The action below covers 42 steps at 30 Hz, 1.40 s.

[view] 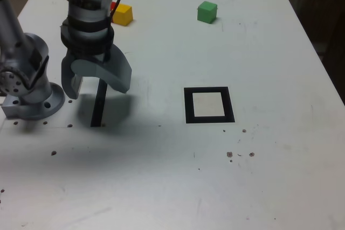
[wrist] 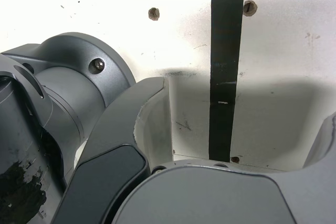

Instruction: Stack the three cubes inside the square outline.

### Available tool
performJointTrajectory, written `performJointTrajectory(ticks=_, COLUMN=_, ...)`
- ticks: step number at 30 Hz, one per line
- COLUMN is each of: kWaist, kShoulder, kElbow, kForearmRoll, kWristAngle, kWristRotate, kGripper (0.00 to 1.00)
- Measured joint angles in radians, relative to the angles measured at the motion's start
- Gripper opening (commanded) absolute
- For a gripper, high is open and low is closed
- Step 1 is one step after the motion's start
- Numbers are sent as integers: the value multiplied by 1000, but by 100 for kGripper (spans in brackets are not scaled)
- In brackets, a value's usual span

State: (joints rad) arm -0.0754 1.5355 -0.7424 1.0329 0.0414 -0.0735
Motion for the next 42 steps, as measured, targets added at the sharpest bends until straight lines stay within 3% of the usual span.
performJointTrajectory(ticks=27, kWaist=0, kShoulder=0, kElbow=-4, kForearmRoll=7, kWristAngle=0, kWristRotate=0, kGripper=99)
performJointTrajectory(ticks=34, kWaist=22, kShoulder=-5, kElbow=-44, kForearmRoll=60, kWristAngle=14, kWristRotate=0, kGripper=99)
performJointTrajectory(ticks=42, kWaist=119, kShoulder=-24, kElbow=-117, kForearmRoll=116, kWristAngle=39, kWristRotate=32, kGripper=99)
